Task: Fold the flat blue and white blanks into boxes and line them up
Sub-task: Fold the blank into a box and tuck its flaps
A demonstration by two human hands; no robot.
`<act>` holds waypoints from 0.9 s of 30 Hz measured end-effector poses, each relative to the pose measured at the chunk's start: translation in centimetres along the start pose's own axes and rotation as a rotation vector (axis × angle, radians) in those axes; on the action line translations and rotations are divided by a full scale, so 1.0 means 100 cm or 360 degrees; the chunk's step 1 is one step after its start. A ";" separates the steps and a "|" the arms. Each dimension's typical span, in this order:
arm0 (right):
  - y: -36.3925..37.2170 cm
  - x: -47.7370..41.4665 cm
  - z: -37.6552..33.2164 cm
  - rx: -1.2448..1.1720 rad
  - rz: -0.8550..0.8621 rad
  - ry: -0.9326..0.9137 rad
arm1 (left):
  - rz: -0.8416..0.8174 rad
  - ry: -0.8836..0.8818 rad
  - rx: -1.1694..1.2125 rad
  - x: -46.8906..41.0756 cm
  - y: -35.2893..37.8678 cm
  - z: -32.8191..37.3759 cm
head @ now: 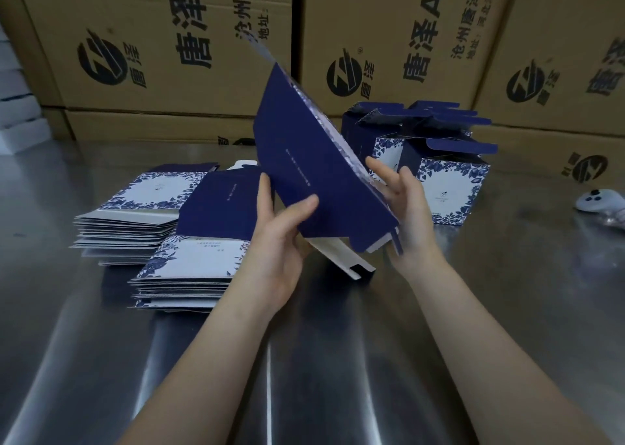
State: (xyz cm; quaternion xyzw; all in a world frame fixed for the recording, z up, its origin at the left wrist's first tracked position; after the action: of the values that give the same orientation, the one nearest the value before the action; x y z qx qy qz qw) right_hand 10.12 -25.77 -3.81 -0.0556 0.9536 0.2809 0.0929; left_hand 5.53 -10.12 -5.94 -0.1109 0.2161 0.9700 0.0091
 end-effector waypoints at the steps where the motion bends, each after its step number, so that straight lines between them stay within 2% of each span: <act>1: 0.000 0.000 0.000 -0.0035 0.0003 0.0015 | -0.0038 0.0032 -0.0039 0.000 -0.001 -0.001; 6: -0.006 -0.003 0.002 -0.0214 0.0066 0.0113 | -0.0248 0.0107 -0.0285 0.002 -0.001 -0.007; 8: -0.010 -0.005 0.003 -0.0296 0.0097 0.0134 | -0.0289 0.0140 -0.0502 0.003 0.000 -0.009; 10: -0.013 -0.006 0.003 -0.0397 0.0100 0.0143 | -0.0262 0.0175 -0.0781 0.005 0.002 -0.011; 13: -0.015 -0.008 0.003 -0.0346 0.0066 0.0109 | -0.0064 0.0241 -0.1032 0.006 0.005 -0.012; 21: -0.010 -0.006 -0.005 -0.0210 -0.0080 0.0109 | 0.0259 0.0231 -0.0910 0.001 0.002 -0.011; 27: -0.006 -0.002 -0.006 -0.0093 -0.0193 -0.0016 | 0.0387 0.0178 -0.0833 -0.001 -0.002 -0.007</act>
State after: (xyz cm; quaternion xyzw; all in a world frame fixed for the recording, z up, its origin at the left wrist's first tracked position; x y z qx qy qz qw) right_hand 10.32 -26.64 -3.59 -0.1147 0.9394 0.3028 0.1128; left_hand 5.79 -10.28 -6.62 -0.1360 -0.0295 0.9791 -0.1481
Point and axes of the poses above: each hand's wrist, its own x-axis away from the middle knuckle, its own y-axis out of the palm, z = x × y, the point moved 1 cm from there along -x, towards the middle knuckle, and after that the axes turned 10 degrees about -x, right-handed, at the moved point
